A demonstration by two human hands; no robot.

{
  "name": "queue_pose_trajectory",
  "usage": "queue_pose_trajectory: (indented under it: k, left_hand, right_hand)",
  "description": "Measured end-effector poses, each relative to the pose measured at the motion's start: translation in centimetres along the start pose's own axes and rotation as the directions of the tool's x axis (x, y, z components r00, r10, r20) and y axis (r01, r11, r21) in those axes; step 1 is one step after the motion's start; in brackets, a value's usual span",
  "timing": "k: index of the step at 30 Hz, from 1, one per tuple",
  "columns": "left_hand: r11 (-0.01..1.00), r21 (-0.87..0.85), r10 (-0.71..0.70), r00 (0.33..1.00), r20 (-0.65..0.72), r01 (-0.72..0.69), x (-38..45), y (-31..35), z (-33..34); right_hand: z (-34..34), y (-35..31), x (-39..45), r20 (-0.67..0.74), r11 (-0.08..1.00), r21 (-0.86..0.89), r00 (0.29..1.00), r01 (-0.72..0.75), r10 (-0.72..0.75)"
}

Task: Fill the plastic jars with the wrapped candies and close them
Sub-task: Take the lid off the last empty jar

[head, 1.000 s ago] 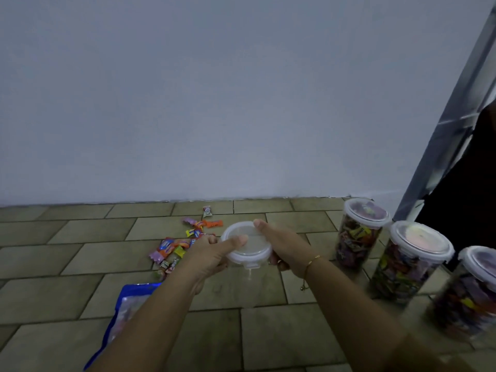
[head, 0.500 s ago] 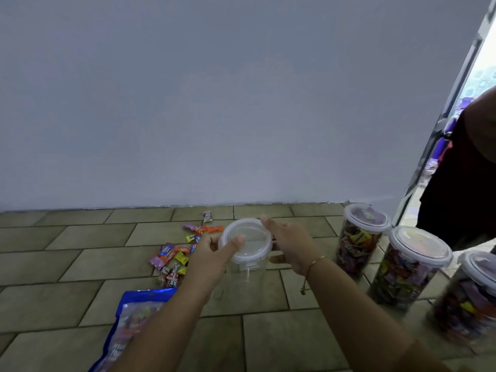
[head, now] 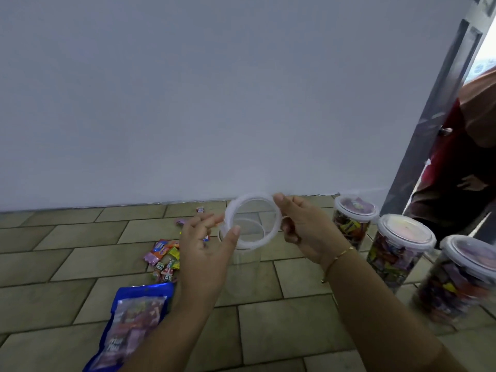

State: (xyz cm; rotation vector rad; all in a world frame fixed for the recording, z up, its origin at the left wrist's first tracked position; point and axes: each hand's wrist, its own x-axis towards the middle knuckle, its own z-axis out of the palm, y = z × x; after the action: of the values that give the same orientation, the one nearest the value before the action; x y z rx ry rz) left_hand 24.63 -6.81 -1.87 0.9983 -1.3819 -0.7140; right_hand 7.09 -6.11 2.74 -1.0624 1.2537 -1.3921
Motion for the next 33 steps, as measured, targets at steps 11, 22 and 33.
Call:
queue_pose_trajectory:
  k: [11,22,33]
  left_hand:
    - [0.990,0.021,0.125,0.945,0.304,-0.137,-5.1,-0.7,4.7]
    - [0.923,0.348,-0.118,0.743,0.658,-0.162,-7.2,-6.9,8.2]
    - [0.887,0.395,-0.141,0.672,0.727,-0.241,-7.0,-8.5,5.2]
  right_hand:
    - [-5.6,2.8,-2.9,-0.166,0.982,-0.068,0.973,-0.175,0.162]
    - [-8.1,10.3,-3.9,-0.240,0.780,-0.484,0.917,-0.397,0.318]
    - [-4.4,10.2,-3.7,-0.226,0.624,-0.748,0.971,-0.225,0.079]
